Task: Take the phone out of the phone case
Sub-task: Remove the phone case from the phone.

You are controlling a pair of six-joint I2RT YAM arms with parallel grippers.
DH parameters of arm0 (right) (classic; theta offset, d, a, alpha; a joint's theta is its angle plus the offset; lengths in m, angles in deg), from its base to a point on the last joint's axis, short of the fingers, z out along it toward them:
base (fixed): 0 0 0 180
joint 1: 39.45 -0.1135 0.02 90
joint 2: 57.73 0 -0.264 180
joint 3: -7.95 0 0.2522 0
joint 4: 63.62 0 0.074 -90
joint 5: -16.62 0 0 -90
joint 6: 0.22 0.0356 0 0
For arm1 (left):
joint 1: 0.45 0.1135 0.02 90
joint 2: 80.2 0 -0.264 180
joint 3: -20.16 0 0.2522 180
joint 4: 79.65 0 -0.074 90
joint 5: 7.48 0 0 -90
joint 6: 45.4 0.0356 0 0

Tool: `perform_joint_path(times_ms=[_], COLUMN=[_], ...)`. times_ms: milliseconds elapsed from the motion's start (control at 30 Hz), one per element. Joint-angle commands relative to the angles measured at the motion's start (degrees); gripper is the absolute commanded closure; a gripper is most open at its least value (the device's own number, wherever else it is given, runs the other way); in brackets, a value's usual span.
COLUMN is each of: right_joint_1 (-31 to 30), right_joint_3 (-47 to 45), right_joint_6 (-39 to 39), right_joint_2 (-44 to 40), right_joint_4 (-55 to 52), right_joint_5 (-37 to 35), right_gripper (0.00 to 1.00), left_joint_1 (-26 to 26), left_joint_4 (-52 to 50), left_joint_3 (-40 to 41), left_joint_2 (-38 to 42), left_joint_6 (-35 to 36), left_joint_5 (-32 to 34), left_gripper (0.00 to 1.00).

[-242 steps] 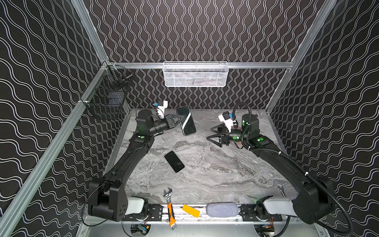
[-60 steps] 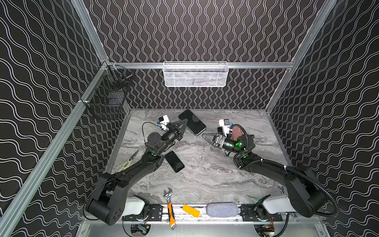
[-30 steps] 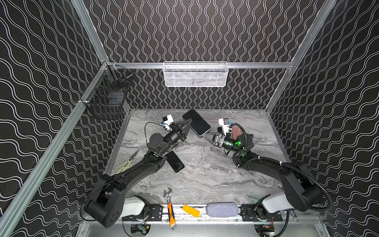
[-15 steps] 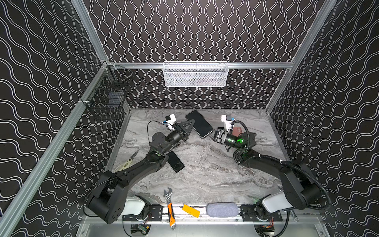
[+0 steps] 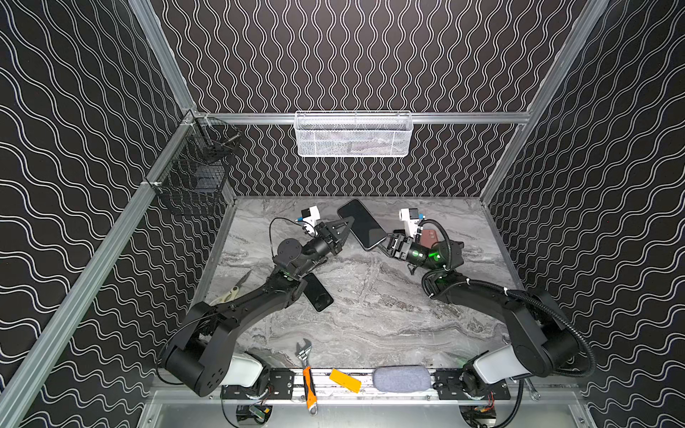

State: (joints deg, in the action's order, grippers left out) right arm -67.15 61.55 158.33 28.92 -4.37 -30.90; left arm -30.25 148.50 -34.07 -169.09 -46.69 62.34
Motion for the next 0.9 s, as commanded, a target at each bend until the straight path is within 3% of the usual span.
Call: perform_joint_path(times_ms=[0,233,533,700,867], right_joint_1=[-0.16,-0.15,-0.20,-0.16,-0.11], right_joint_3=[-0.86,-2.47,-3.76,-4.06,-4.13], right_joint_6=[4.03,9.41,8.02,8.11,7.41], right_joint_2=[0.47,3.25,2.13,2.16,1.95], right_joint_4=[9.00,17.36,16.26,17.10,16.55], right_joint_5=[-1.98,-3.93,-6.05,-7.14,-7.99], right_gripper=[0.86,0.93,0.96,0.97,0.98], left_joint_1=[-0.09,-0.15,-0.16,-0.09,-0.13], left_joint_4=[2.87,2.87,2.82,2.78,2.41], left_joint_3=[0.13,0.40,1.25,1.56,2.33], left_joint_2=[-0.57,-0.59,-0.25,-0.06,0.63], left_joint_6=[1.54,2.51,2.96,2.70,2.15], left_joint_5=[-0.48,-0.47,-0.38,-0.47,-0.32], left_gripper=[0.86,0.60,0.32,0.19,0.13])
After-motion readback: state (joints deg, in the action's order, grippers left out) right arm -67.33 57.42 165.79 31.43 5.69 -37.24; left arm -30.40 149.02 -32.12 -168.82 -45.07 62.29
